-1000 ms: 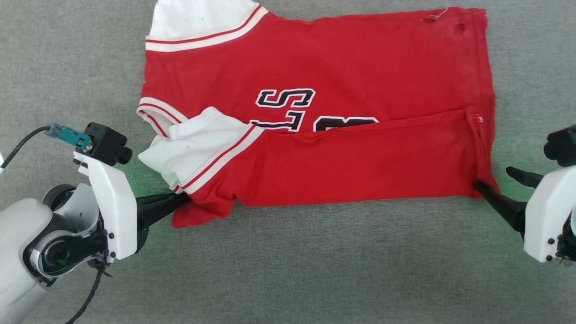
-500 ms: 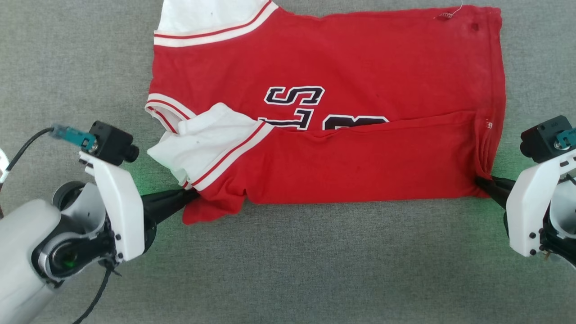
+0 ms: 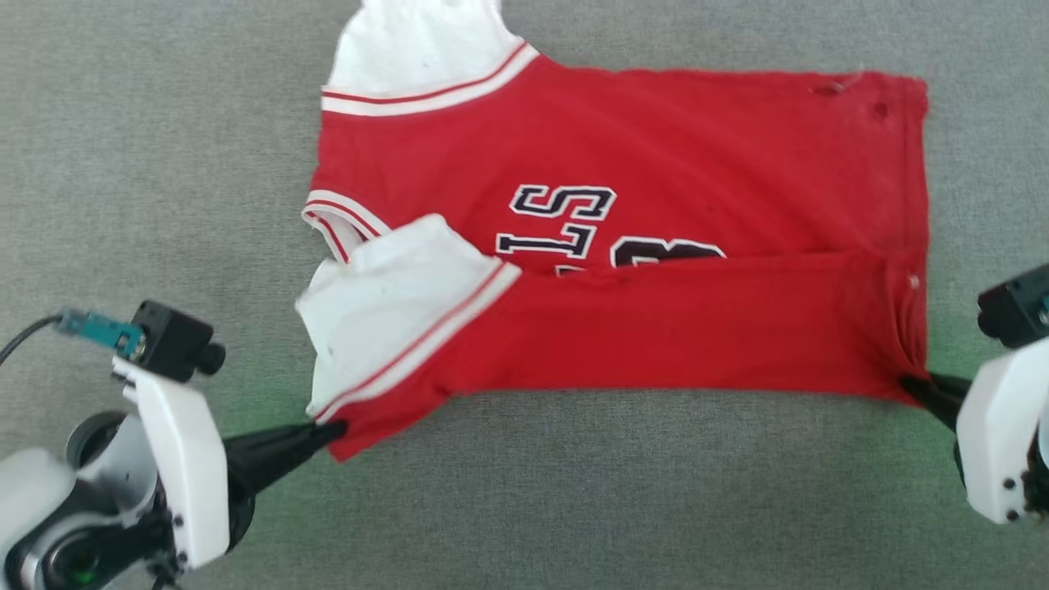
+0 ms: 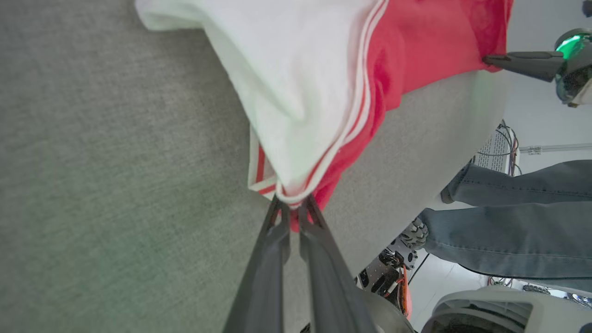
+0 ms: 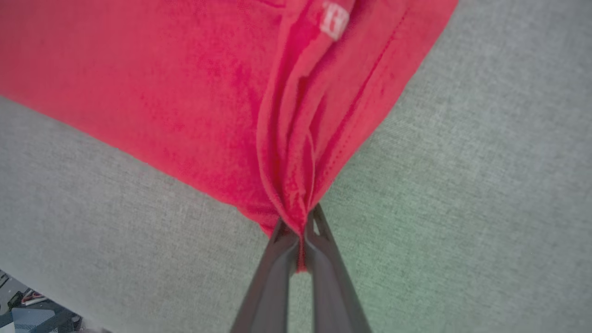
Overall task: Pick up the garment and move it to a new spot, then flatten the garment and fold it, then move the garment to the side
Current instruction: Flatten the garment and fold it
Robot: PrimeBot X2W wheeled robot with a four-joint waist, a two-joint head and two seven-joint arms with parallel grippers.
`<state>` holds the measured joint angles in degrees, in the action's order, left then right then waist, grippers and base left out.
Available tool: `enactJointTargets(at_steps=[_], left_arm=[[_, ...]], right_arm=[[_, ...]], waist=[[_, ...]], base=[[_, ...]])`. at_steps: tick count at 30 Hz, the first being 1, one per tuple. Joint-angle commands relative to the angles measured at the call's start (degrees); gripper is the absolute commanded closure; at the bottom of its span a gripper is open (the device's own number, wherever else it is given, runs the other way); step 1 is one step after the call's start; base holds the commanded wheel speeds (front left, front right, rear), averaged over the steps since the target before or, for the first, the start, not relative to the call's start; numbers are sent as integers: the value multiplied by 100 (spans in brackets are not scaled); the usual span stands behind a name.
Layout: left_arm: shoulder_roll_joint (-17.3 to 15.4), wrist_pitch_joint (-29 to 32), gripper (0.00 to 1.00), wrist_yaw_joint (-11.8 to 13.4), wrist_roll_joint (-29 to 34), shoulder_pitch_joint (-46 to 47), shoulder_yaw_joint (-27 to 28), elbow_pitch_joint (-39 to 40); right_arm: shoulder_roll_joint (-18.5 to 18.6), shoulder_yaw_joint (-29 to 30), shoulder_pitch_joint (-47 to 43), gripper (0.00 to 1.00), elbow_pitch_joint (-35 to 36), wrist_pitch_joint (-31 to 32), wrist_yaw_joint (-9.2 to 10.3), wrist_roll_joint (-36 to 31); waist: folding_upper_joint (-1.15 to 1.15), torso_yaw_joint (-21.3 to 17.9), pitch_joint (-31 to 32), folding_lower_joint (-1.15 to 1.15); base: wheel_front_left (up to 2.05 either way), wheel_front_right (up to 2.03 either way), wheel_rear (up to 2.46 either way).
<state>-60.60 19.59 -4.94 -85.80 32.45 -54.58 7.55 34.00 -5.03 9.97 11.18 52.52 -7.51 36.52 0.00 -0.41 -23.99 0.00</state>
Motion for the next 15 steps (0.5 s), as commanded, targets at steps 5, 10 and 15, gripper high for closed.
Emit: enactJointTargets(at_steps=[5, 10, 15], left_arm=[[-304, -175, 100, 131, -77, -343, -6, 502], [-533, -310, 100, 200, -200, -618, -40, 974], [-813, -313, 100, 279, -192, -848, -129, 1445]], right_arm=[[138, 176, -365, 100, 181, 111, 5, 145], [183, 305, -635, 100, 351, 226, 5, 239], [224, 468, -914, 100, 519, 371, 5, 348]], waist=[[0, 48, 57, 0], [0, 63, 90, 0], [0, 76, 108, 0]], base=[[0, 0, 0], [0, 0, 0], [0, 0, 0]])
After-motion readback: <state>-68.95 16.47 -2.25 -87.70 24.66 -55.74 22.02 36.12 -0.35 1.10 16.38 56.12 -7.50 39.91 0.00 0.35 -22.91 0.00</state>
